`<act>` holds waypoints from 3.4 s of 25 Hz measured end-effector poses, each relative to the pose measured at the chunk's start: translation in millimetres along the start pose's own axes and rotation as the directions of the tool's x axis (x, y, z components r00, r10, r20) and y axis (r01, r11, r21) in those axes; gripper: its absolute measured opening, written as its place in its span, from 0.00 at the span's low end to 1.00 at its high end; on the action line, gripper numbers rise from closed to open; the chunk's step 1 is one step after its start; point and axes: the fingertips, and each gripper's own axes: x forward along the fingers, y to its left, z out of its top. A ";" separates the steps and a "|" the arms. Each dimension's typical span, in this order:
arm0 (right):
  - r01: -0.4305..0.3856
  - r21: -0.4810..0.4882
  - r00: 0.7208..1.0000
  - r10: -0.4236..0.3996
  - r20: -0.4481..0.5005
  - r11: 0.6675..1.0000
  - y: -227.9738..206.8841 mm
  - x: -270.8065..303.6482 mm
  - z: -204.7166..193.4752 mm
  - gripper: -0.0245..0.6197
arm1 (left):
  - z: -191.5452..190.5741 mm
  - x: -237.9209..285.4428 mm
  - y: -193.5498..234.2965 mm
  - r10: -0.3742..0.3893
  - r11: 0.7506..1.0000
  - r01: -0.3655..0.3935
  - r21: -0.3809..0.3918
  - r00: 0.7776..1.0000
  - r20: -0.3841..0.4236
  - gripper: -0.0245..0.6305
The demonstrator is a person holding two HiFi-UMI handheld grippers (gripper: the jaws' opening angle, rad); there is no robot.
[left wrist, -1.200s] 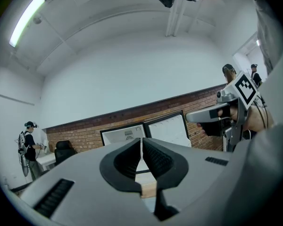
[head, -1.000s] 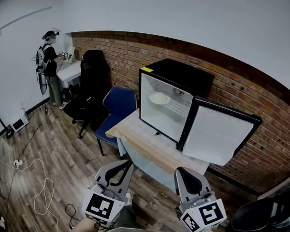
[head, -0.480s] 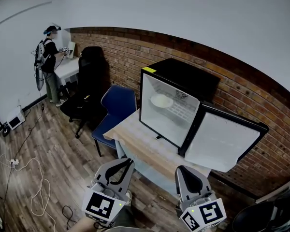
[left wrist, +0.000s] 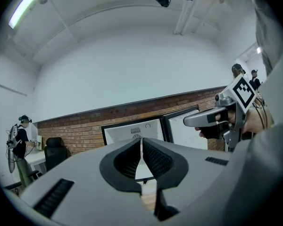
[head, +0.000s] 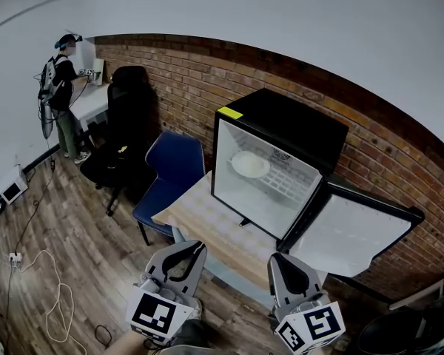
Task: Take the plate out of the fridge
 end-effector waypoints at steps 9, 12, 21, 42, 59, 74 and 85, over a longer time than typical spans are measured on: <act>0.046 0.001 0.998 -0.045 -0.045 0.999 -22.2 96.1 6.1 0.09 | 1.3 63.7 72.4 -0.066 0.997 0.066 -0.042 0.998 0.008 0.08; 0.065 0.007 0.997 -0.065 -0.052 0.998 -30.0 128.0 7.4 0.09 | -1.1 85.6 96.4 -0.089 0.994 0.090 -0.054 0.996 0.011 0.08; 0.147 0.037 0.987 -0.144 -0.069 0.988 -54.1 198.6 1.9 0.09 | -18.3 148.5 144.7 -0.183 0.981 0.183 -0.067 0.983 0.002 0.08; 0.168 0.203 0.985 -0.155 -0.079 0.965 -90.0 231.8 -16.4 0.09 | -43.8 213.7 162.3 -0.201 0.977 0.197 -0.078 0.978 -0.050 0.08; 0.193 0.542 0.980 -0.187 -0.068 0.818 -154.5 260.1 -50.4 0.26 | -63.7 287.9 155.2 -0.243 0.865 0.193 -0.463 0.969 -0.050 0.08; 0.284 0.736 0.957 -0.234 -0.174 0.615 -181.2 287.2 -119.9 0.34 | -123.7 336.7 146.1 -0.374 0.450 0.169 -0.877 0.927 -0.014 0.26; 0.291 0.871 0.947 -0.246 -0.204 0.395 -190.0 304.4 -155.7 0.34 | -162.2 369.0 133.9 -0.414 0.134 0.082 -0.988 0.910 0.020 0.27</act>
